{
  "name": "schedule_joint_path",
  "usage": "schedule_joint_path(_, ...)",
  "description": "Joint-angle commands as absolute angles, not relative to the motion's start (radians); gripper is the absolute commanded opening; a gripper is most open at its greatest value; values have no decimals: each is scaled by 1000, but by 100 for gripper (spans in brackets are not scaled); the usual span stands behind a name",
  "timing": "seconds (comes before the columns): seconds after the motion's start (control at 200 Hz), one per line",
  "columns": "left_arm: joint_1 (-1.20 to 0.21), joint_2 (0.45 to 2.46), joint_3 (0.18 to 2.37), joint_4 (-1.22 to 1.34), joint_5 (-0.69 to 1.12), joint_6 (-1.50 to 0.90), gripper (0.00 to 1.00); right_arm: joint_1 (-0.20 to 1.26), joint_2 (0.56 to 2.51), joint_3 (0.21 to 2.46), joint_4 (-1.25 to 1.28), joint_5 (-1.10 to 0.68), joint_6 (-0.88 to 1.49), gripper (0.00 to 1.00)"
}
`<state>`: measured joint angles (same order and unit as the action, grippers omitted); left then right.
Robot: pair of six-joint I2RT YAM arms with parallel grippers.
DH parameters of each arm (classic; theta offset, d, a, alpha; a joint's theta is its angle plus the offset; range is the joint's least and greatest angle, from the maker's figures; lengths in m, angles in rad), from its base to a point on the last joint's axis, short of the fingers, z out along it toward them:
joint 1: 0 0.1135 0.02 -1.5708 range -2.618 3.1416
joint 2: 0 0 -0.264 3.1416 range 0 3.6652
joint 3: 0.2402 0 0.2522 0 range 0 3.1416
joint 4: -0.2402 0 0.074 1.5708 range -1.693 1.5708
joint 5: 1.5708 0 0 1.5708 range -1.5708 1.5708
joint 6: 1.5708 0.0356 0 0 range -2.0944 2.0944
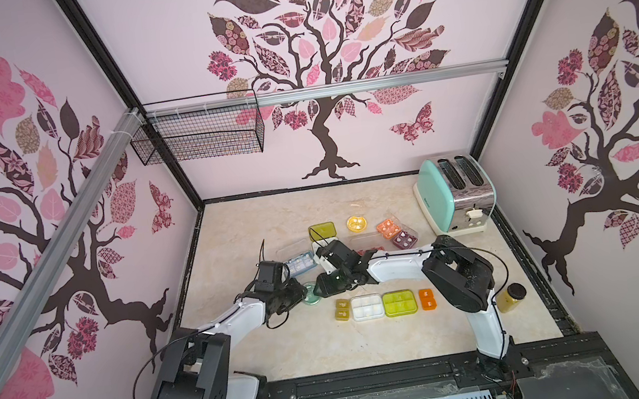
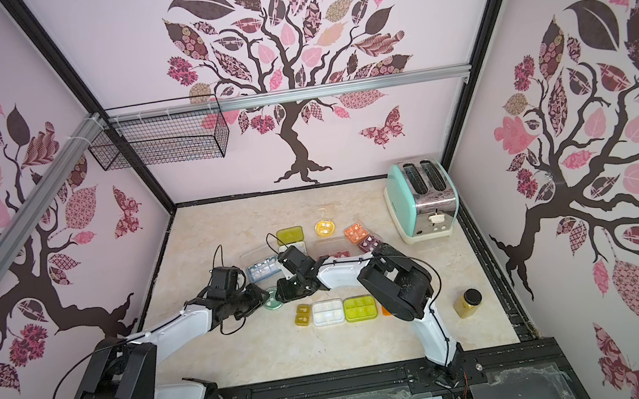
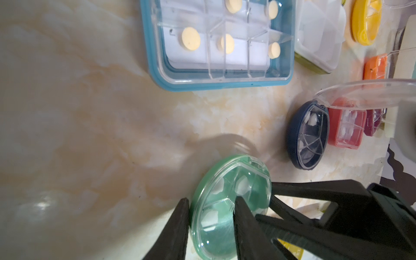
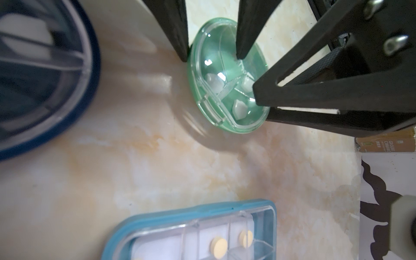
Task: Close pillboxes
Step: Close the lid on the pillbox.
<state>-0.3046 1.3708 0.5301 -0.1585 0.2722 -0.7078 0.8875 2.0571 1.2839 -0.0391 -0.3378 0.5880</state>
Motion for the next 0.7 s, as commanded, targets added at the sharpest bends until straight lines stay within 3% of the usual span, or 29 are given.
schedule_joint_path(0.0, -339, 1366, 485, -326, 288, -689, 35, 913, 2054, 1301, -80, -347, 561, 41)
schedule_joint_path(0.165, -339, 1269, 534, -414, 257, -646, 40, 913, 1966, 1315, -161, -312, 533, 44)
schedule_joint_path(0.295, -339, 1243, 588, -465, 227, -619, 44, 912, 1907, 1345, -285, -226, 493, 52)
schedule_joint_path(0.425, -339, 1217, 641, -483, 174, -597, 54, 905, 1821, 1306, -343, -187, 483, 58)
schedule_joint_path(0.515, -339, 1248, 685, -456, 178, -570, 59, 899, 1740, 1257, -356, -181, 487, 59)
schedule_joint_path(0.695, -339, 1403, 792, -444, 192, -520, 60, 874, 1596, 1157, -393, -219, 493, 58)
